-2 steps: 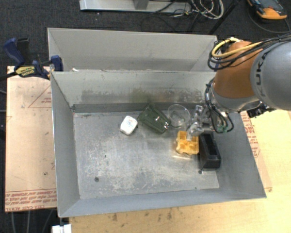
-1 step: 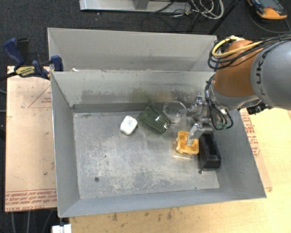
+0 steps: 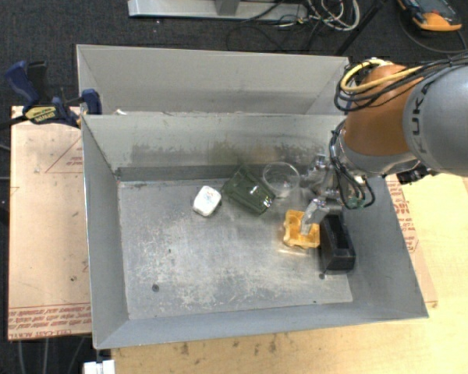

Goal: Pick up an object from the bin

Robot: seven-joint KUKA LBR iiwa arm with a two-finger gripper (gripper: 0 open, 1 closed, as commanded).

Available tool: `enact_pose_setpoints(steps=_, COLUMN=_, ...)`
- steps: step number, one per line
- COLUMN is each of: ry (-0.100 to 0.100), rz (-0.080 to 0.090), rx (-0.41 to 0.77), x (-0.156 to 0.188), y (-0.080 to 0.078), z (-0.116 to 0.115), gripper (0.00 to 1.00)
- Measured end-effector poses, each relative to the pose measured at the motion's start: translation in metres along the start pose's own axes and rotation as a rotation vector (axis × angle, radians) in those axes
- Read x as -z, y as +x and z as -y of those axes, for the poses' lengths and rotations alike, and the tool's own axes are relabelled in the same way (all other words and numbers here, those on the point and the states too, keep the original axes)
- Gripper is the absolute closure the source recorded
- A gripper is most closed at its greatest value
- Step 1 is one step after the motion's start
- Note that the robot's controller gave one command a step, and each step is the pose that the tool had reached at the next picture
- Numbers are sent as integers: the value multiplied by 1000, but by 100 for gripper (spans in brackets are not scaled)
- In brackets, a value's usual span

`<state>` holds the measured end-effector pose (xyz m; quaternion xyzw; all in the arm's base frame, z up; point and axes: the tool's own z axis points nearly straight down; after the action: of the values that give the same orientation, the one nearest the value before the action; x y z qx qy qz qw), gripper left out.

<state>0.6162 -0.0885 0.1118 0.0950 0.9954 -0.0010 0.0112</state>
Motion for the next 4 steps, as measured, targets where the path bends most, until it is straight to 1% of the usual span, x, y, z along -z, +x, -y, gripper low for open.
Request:
enact_pose_setpoints(steps=1, ry=0, rz=-1, rx=-1, x=0, y=1, z=0, gripper=0)
enact_pose_setpoints(steps=2, ry=-1, rz=-18, rx=-7, x=3, y=12, z=2, gripper=100)
enact_pose_setpoints(steps=3, ry=-1, rz=-18, rx=-6, x=3, y=12, z=1, gripper=100)
enact_pose_setpoints(steps=4, ry=0, rz=-13, rx=-75, x=16, y=19, z=2, gripper=100)
